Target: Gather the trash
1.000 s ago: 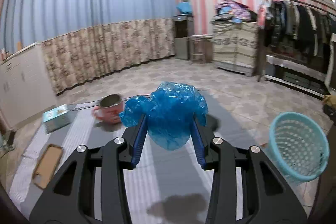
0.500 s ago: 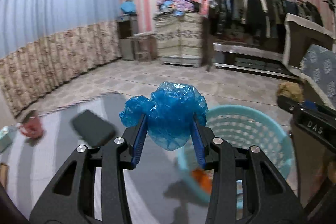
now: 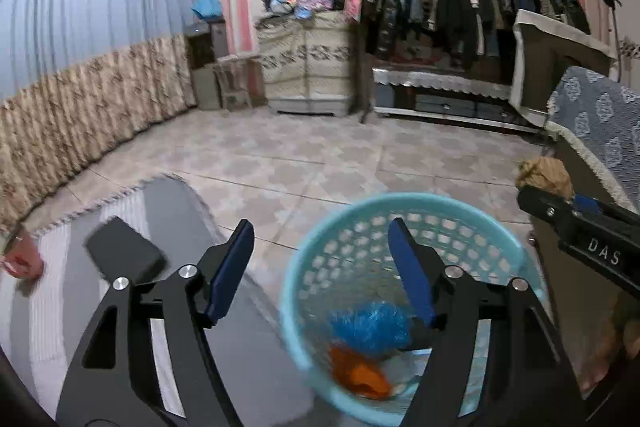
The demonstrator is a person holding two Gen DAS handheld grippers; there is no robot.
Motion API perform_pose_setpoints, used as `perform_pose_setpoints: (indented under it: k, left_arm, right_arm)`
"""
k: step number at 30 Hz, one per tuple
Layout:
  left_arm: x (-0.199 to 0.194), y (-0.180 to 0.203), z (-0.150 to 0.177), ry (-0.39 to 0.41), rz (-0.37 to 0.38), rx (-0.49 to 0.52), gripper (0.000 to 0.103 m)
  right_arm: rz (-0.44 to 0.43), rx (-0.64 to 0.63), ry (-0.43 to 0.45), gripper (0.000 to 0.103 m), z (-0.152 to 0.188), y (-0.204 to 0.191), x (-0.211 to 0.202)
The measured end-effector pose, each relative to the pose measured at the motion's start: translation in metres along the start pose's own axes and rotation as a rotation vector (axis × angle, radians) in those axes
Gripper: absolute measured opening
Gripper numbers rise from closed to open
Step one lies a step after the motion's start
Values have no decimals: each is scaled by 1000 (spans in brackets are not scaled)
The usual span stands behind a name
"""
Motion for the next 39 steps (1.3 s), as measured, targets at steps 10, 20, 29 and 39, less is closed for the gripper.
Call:
perform_pose_setpoints:
  k: [10,20,29,39]
  left_arm:
    - [-52,-83,-5,79,-157,-131,96]
    - [-84,-132,4,88,-235,-181,97]
    - [-127,-164,24,90,-265,-216,97]
    - [-193,-206,76,62,-328,-226,98]
  right_arm:
    - [-30,-67,-24,50,2,-36,8]
    - [-33,-96,-17,83,5,-55,15]
    - [-10,-145,8,99,10,-69,-4]
    - [-201,-246,28,99,55,-157,-69]
Point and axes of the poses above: each gripper's, at about its wrist camera, not at the fingertips, and x roughly the way its jaws point, y to its right, z to its underside, the point moved 3 cm from there along x, roughly the way its jaws point, and after that the axes turned 9 degrees about -y, right-handed, at the moved point
